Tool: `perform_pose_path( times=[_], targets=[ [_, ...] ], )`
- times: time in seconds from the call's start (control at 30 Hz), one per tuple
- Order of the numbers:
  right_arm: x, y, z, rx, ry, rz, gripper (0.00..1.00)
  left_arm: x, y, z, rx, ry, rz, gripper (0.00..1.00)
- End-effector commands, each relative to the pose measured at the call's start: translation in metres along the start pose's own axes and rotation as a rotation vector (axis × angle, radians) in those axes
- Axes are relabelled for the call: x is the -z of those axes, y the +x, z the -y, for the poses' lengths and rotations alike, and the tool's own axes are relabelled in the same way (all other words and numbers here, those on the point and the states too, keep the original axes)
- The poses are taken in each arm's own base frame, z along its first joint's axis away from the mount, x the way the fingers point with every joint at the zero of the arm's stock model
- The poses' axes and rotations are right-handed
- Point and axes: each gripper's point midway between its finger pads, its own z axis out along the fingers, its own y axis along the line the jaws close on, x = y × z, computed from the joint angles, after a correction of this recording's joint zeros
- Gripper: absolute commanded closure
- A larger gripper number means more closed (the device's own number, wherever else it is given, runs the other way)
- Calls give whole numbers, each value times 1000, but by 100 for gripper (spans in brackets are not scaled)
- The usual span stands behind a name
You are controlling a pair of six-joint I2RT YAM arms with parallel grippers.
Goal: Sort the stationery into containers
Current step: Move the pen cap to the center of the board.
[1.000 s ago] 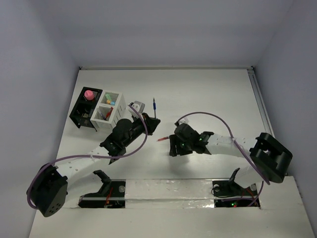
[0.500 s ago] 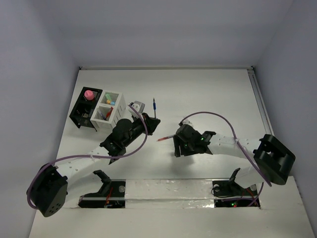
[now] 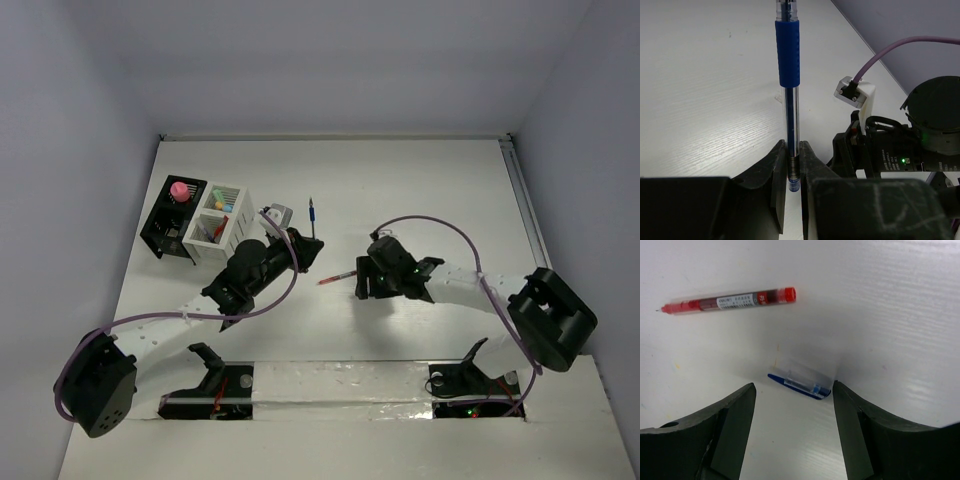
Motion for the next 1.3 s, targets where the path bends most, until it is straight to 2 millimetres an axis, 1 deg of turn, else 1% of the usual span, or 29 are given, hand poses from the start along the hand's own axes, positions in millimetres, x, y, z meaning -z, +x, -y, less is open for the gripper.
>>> perform_pose_path(
  times=[0.0, 0.07, 0.1, 0.17, 0.2, 0.27, 0.3, 0.33, 0.37, 0.4, 0.47, 0.5, 0.53, 0.57, 0.63, 0.73, 0.77, 0.8, 0.83, 0.93, 1.03, 1.17, 1.27],
  targets=[
    [-10, -20, -7, 42, -46, 57, 31, -1, -6, 5, -6, 29, 33, 100],
    [-13, -27, -13, 78, -63, 63, 31, -1, -4, 4, -7, 27, 27, 100],
    [-13, -38, -19, 84, -72, 84, 31, -1, -4, 4, -7, 27, 27, 100],
    [-15, -42, -19, 90, -52, 83, 31, -1, -5, 3, -10, 20, 31, 100],
    [-12, -42, -11, 84, -8, 82, 30, -1, -6, 2, -11, 18, 31, 100],
    [4, -45, -3, 52, 17, 118, 29, -1, -7, 3, -11, 18, 35, 100],
    [11, -41, 3, 44, 35, 115, 28, -1, -7, 3, -10, 22, 35, 100],
    [18, -41, 5, 23, 35, 125, 28, 0, -7, 4, -10, 25, 34, 100],
    [29, -37, 5, 17, 9, 138, 26, -1, -7, 3, -10, 22, 35, 100],
    [34, -34, 4, 12, -13, 137, 26, -1, -7, 4, -10, 22, 36, 100],
    [42, -22, -2, -2, -76, 108, 25, -1, -5, 3, -10, 21, 30, 100],
    [43, -16, -4, -4, -97, 87, 24, -1, -6, 3, -10, 23, 33, 100],
    [44, -7, -13, -3, -144, 48, 24, -1, -6, 3, -10, 21, 34, 100],
    [45, -2, -18, 2, -167, 29, 25, -1, -7, 3, -10, 20, 34, 100],
    [43, 11, -30, 15, -222, -20, 26, -1, -6, 2, -11, 18, 34, 100],
    [35, 14, -37, 20, -253, -35, 27, -1, -7, 2, -13, 14, 36, 100],
    [33, 16, -36, 17, -248, -45, 27, -2, -6, 1, -13, 12, 33, 100],
    [31, 14, -38, 17, -254, -37, 27, -2, -6, 1, -13, 12, 31, 100],
    [25, 16, -35, 14, -235, -45, 27, -2, -5, 1, -13, 10, 29, 100],
    [18, 15, -33, 4, -214, -43, 27, -1, -6, 1, -14, 12, 33, 100],
    [5, 16, -24, -3, -157, -44, 27, -1, -7, 2, -14, 12, 36, 100],
    [-3, 16, -20, -9, -125, -40, 27, -1, -8, 2, -14, 12, 36, 100],
    [-8, 8, -6, -18, -61, -11, 28, -1, -7, 1, -14, 11, 35, 100]
  ],
)
